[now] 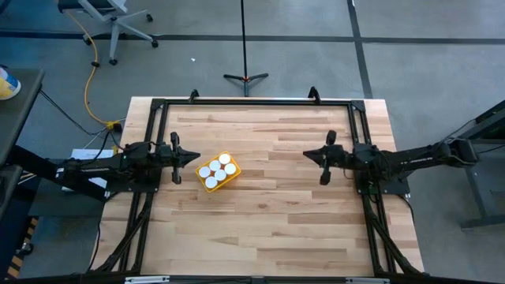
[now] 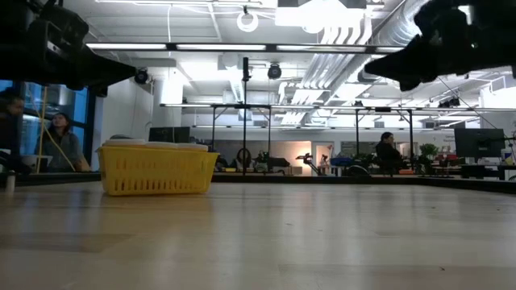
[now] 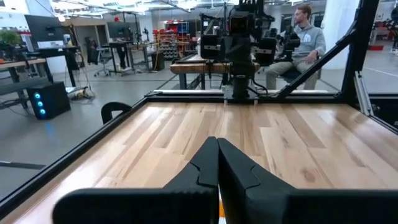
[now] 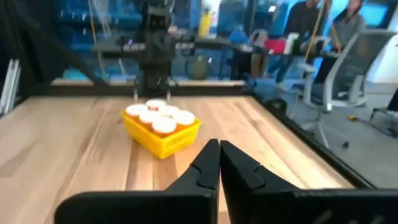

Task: Pick and place pill bottles into a basket
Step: Return to Home Position

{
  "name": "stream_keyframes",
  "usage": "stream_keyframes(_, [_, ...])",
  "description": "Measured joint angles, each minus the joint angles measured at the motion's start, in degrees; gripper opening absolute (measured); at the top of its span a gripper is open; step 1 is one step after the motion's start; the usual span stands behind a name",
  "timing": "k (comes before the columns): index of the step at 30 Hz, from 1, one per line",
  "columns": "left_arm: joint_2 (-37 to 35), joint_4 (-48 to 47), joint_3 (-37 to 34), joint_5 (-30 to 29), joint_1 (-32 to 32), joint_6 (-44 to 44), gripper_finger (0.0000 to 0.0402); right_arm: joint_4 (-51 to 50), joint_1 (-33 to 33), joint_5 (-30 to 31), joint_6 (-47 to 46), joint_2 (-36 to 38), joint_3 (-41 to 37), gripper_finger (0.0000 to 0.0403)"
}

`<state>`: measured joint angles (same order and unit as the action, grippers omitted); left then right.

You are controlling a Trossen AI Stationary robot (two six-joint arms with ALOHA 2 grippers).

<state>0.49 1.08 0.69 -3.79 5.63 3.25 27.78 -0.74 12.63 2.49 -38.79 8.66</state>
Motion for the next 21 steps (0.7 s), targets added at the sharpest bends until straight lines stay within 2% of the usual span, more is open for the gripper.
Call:
stream_keyframes(4, [0.00, 0.00, 0.00, 0.09, 0.00, -0.03, 0.0022, 6.27, 0.49, -1.07, -1.80, 5.90, -7.27, 0.0002])
stream_keyframes(8, [0.00, -0.04, 0.00, 0.18, 0.00, 0.03, 0.0022, -2.84, 0.49, 0.82, -4.79, 11.61, -7.58, 0.0001])
stream_keyframes(11, [0.00, -0.02, 0.00, -0.22, 0.00, 0.83, 0.0022, -2.74, 0.51, -1.06, -2.28, 15.44, -7.75, 0.0001])
stream_keyframes(14, [0.00, -0.01, 0.00, 0.11, 0.00, 0.39, 0.0022, -5.58, 0.49, 0.11, -1.22, 20.01, -7.64, 0.0000])
stream_keyframes(21, [0.00, -0.50, 0.00, 2.80, 0.00, -0.55, 0.0022, -20.48, 0.49, 2.00, -5.00, 28.89, -7.70, 0.0000])
